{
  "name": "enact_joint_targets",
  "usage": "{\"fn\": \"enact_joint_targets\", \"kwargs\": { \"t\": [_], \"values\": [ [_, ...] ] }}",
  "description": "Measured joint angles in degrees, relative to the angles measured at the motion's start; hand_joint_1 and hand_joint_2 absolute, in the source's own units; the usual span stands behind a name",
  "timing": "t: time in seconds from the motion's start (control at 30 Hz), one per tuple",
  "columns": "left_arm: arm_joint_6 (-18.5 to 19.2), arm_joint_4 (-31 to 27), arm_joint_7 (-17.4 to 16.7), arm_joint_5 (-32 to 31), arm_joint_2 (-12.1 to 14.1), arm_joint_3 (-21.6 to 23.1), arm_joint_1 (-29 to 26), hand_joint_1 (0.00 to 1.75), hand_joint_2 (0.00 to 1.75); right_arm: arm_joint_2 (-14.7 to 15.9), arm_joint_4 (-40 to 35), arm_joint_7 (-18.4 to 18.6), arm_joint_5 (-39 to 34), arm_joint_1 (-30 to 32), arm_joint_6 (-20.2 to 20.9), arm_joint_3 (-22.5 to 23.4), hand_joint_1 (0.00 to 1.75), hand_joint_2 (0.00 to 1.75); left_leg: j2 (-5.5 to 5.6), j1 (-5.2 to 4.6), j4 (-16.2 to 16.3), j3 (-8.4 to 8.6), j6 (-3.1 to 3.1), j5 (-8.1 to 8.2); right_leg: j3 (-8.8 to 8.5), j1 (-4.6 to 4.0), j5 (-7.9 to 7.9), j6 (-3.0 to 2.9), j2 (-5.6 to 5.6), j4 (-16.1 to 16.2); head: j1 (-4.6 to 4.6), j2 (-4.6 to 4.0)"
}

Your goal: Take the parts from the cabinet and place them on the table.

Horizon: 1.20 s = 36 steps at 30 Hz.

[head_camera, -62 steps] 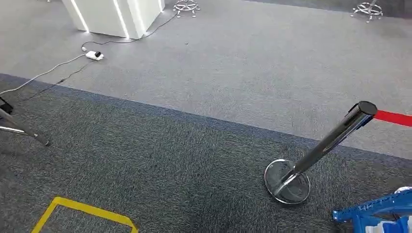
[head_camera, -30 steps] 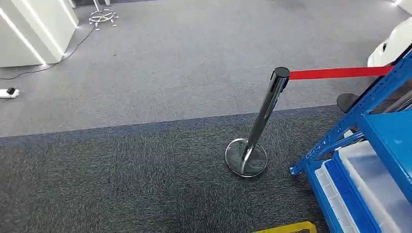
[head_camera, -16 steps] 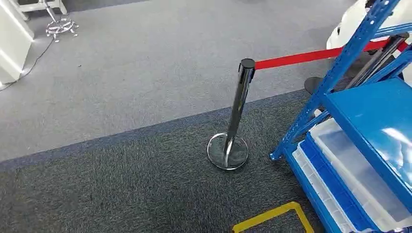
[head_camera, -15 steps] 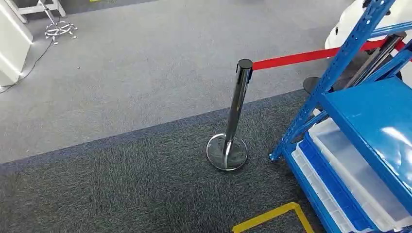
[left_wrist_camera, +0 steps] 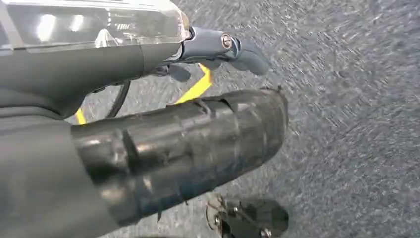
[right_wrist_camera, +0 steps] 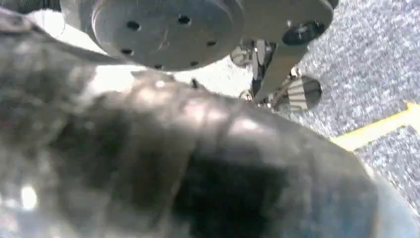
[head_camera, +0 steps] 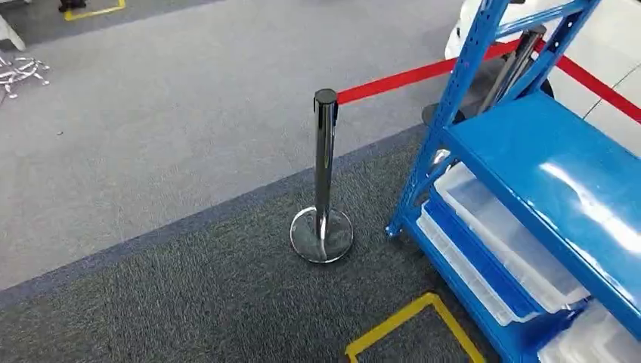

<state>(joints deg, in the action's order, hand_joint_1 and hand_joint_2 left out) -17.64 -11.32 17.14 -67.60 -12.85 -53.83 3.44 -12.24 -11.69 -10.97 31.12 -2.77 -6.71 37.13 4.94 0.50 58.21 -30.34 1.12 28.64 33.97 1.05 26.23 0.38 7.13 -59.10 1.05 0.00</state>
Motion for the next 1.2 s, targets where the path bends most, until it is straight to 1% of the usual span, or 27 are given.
{"fn": "enact_joint_targets", "kwargs": {
  "t": [0.07, 0.1, 0.13, 0.17, 0.23, 0.27, 0.3, 0.37, 0.4, 0.43, 0.47, 0.57, 0.6, 0.63, 0.67, 0.73, 0.77, 0.8, 0.87, 0.9, 0.93, 0.97, 1.07, 1.1, 1.13, 1.17, 1.2],
  "values": [
    [0.0, 0.0, 0.0, 0.0, 0.0, 0.0, -0.1, 0.0, 0.0, 0.0, 0.0, 0.0, 0.0, 0.2, 0.0, 0.0, 0.0, 0.0, -1.2, 0.03, -0.6, 0.19, 0.46, -0.44, 0.2, 0.03, -0.46, 0.89, 1.32, 0.4, 0.0, 0.0],
    [0.0, 0.0, 0.0, 0.0, 0.0, 0.0, -0.1, 0.0, 0.0, 0.0, 0.0, 0.0, 0.0, 0.1, 0.0, 0.0, 0.0, 0.0, -2.26, 0.65, -1.3, 0.42, 0.98, -0.97, 0.32, 0.13, 0.01, 0.86, -0.04, -0.3, -0.02, 0.0],
    [0.0, 0.0, 0.0, 0.1, 0.0, 0.0, -0.1, 0.0, 0.0, 0.0, 0.0, 0.0, 0.1, 0.1, 0.0, 0.0, 0.0, 0.0, -2.96, 0.41, -1.7, 0.47, 1.3, -1.16, 1.61, -0.53, 2.03, 0.85, -3.89, -2.8, 0.18, 0.0],
    [0.1, 0.0, 0.0, 0.1, 0.0, 0.0, -0.1, 0.0, 0.0, 0.0, 0.0, 0.0, 0.1, 0.1, 0.0, 0.0, 0.0, 0.0, -3.92, 0.27, -1.6, 0.42, 1.47, -1.18, 3.41, -0.48, 4.25, 0.89, -5.6, -6.5, 0.39, 0.0],
    [0.1, 0.0, 0.0, 0.0, 0.0, 0.0, -0.3, 0.0, 0.0, 0.0, 0.0, 0.0, 0.1, -0.1, 0.0, 0.0, 0.0, 0.0, -5.87, 0.06, -1.6, 0.4, 1.6, -1.08, 7.4, -0.28, 8.07, 1.18, -6.56, -15.1, 0.39, 0.0],
    [0.1, 0.0, -0.1, 0.1, 0.0, -0.1, -0.4, 0.0, 0.0, 0.0, 0.0, -0.1, 0.1, -0.1, 0.0, 0.0, 0.0, 0.0, -6.72, 0.02, -1.5, 0.32, 1.65, -1.0, 8.58, -0.26, 8.95, 1.32, -6.67, -17.8, 0.42, 0.0],
    [0.1, 0.0, -0.1, 0.1, 0.0, -0.1, -0.4, 0.0, 0.0, 0.0, 0.0, 0.0, 0.1, 0.0, 0.0, 0.0, 0.0, 0.0, -7.63, -0.01, -1.5, 0.34, 1.6, -0.9, 8.35, -0.23, 7.66, 1.48, -6.83, -17.3, 0.39, 0.0],
    [0.0, 0.0, -0.1, 0.0, 0.0, -0.1, -0.2, 0.0, 0.0, 0.1, 0.0, -0.1, 0.3, 0.1, 0.0, 0.0, 0.0, 0.0, -8.91, 0.0, -1.4, 0.59, 1.41, -0.6, 3.19, -0.22, 2.75, 1.41, -7.64, -8.5, 0.42, 0.0],
    [0.0, 0.0, -0.1, 0.0, 0.0, -0.1, -0.1, 0.0, 0.0, 0.2, 0.0, -0.1, 0.3, 0.0, 0.0, 0.0, 0.0, 0.0, -9.44, -0.02, -1.2, 0.82, 1.21, -0.34, -0.38, -0.33, 0.55, 1.12, -9.38, -2.4, 0.41, 0.0],
    [-0.1, 0.0, -0.1, 0.0, 0.0, -0.2, -0.1, 0.0, 0.0, 0.2, 0.0, -0.1, 0.5, -0.2, 0.0, 0.0, 0.0, 0.0, -9.94, -0.27, -1.1, 0.89, 0.89, -0.11, -1.7, -0.87, 1.46, 0.69, -11.71, 0.4, 0.42, 0.0],
    [-0.2, 0.0, -0.1, 0.1, 0.0, -0.3, -0.1, 0.0, 0.0, 0.2, 0.0, -0.1, 0.7, -0.3, 0.2, 0.0, 0.0, 0.0, -10.37, -0.49, -0.9, 0.98, 0.46, 0.17, -1.63, -1.1, 0.9, 0.23, -10.78, 0.6, 0.33, 0.0],
    [-0.4, 0.0, -0.1, 0.1, 0.0, -0.7, 0.2, 0.0, 0.0, 0.2, 0.0, -0.1, 0.8, -0.1, 0.3, 0.0, 0.0, 0.0, -11.69, -0.49, -1.2, 1.48, -0.21, 0.19, -1.26, -1.29, 0.9, -0.4, -9.38, 0.6, 0.35, 0.0],
    [-0.4, 0.0, -0.1, 0.1, 0.0, -0.8, 0.3, 0.0, 0.0, 0.2, 0.0, -0.1, 0.8, -0.1, 0.3, 0.0, 0.0, 0.0, -11.33, -0.33, -0.9, 1.25, -0.59, 0.77, -1.86, -0.42, 0.42, -0.97, -8.73, 1.3, 0.35, 0.0],
    [-0.5, 0.0, 0.0, 0.1, 0.1, -0.9, 0.3, 0.0, 0.0, 0.1, 0.0, -0.1, 0.8, -0.1, 0.4, 0.0, 0.0, 0.0, -8.55, -0.14, 0.9, 0.85, -0.84, 2.21, -1.88, -0.46, 0.3, -1.21, -8.28, 1.5, 0.31, 0.0],
    [-0.6, 0.0, 0.0, 0.1, 0.1, -1.0, 0.2, 0.0, 0.0, 0.2, 0.0, -0.1, 0.8, -0.2, 0.5, 0.0, 0.0, 0.0, -6.67, -0.02, 4.6, -0.84, -0.95, 4.6, -1.74, -0.39, 0.1, -1.56, -7.86, 1.5, 0.17, 0.0],
    [-0.6, 0.0, 0.2, 0.2, 0.1, -1.1, 0.1, 0.0, 0.0, 0.2, 0.0, -0.1, 0.9, -0.3, 0.7, 0.0, 0.0, 0.0, -5.48, 0.15, 13.7, -5.1, -1.28, 8.68, -1.59, -0.41, 0.07, -1.66, -6.56, 1.4, 0.17, 0.0],
    [-0.6, 0.0, 0.2, 0.2, 0.1, -1.1, 0.1, 0.0, 0.0, 0.2, 0.0, -0.1, 0.9, -0.3, 0.6, 0.0, 0.0, 0.0, -5.43, 0.15, 17.0, -6.73, -1.42, 9.33, -1.59, -0.41, 0.07, -1.65, -5.82, 1.4, 0.15, 0.0],
    [-0.6, 0.0, 0.2, 0.2, 0.1, -1.1, -0.1, 0.0, 0.0, 0.2, 0.0, 0.0, 1.0, -0.2, 0.6, 0.0, 0.0, 0.0, -5.42, 0.2, 17.4, -7.07, -1.48, 8.38, -1.69, -0.4, 0.07, -1.65, -5.01, 1.3, 0.18, 0.0],
    [-0.6, 0.0, 0.0, 0.3, 0.1, -1.2, -0.1, 0.0, 0.0, 0.2, 0.0, 0.2, 1.0, -0.2, 0.6, 0.0, 0.0, 0.0, -5.09, 0.34, 10.3, -4.29, -1.36, 3.24, -1.79, -0.3, 0.11, -1.59, -3.34, 1.0, 0.17, 0.0],
    [-0.6, 0.0, 0.0, 0.2, 0.1, -1.2, -0.1, 0.0, 0.0, 0.2, 0.0, 0.2, 1.0, -0.2, 0.6, 0.0, 0.0, 0.0, -3.91, 0.49, 4.7, -1.91, -1.25, 0.3, -1.78, -0.23, 0.22, -1.4, -2.54, 0.8, 0.17, 0.0],
    [-0.6, 0.0, 0.0, 0.2, 0.1, -1.2, -0.2, 0.0, 0.0, 0.2, 0.0, 0.2, 1.0, -0.2, 0.6, 0.0, 0.0, 0.0, -1.22, 0.72, 0.8, -0.51, -1.08, -0.7, -1.54, -0.16, 0.33, -1.15, -2.0, 0.6, 0.2, 0.0],
    [-0.6, 0.0, 0.0, 0.2, 0.1, -1.2, -0.2, 0.0, 0.0, 0.2, 0.0, 0.3, 1.0, -0.4, 0.6, 0.0, 0.0, 0.0, -0.19, 0.73, -0.4, -0.28, -1.07, -0.13, -1.05, -0.45, 0.52, -0.67, -1.36, -0.1, 0.17, 0.0],
    [-0.6, 0.0, -0.1, 0.2, 0.1, -1.2, 0.2, 0.0, 0.0, 0.2, 0.0, 0.3, 1.1, 0.0, 0.5, 0.0, 0.0, 0.0, -1.77, 0.22, 0.1, -0.26, -0.42, -0.36, -0.52, -0.15, -0.16, 0.63, 0.26, 0.5, 0.22, 0.0],
    [-0.6, 0.0, -0.1, 0.3, -0.1, -1.2, 0.2, 0.0, 0.0, 0.2, 0.0, 0.3, 1.1, 0.0, 0.5, 0.0, 0.0, 0.0, -2.53, 0.9, -0.8, -0.13, 0.28, -0.88, -0.42, -0.21, -0.01, 0.88, 0.17, 0.2, 0.22, 0.0],
    [-0.6, 0.0, -0.1, 0.2, 0.0, -1.2, 0.1, 0.0, 0.0, 0.2, 0.0, 0.3, 1.1, 0.0, 0.4, 0.0, 0.0, 0.0, -3.39, 0.78, -1.0, 0.07, 0.57, -1.07, -0.03, -0.38, 0.87, 1.01, -3.05, -0.8, 0.28, 0.0],
    [-0.7, 0.0, 0.0, 0.3, 0.0, -1.2, 0.0, 0.0, 0.0, 0.2, 0.0, 0.5, 1.1, 0.0, 0.4, 0.0, 0.0, 0.0, -4.04, 0.7, -1.1, 0.05, 1.11, -1.14, 1.32, -0.52, 3.0, 1.24, -5.47, -3.6, 0.5, 0.0],
    [-0.8, 0.0, 0.2, 0.3, 0.0, -1.2, -0.1, 0.0, 0.0, 0.2, 0.0, 0.5, 1.1, -0.1, 0.4, 0.0, 0.0, 0.0, -4.95, 0.56, -1.1, -0.06, 1.16, -1.1, 3.58, -0.38, 5.67, 1.49, -6.31, -8.4, 0.5, 0.0]
  ]
}}
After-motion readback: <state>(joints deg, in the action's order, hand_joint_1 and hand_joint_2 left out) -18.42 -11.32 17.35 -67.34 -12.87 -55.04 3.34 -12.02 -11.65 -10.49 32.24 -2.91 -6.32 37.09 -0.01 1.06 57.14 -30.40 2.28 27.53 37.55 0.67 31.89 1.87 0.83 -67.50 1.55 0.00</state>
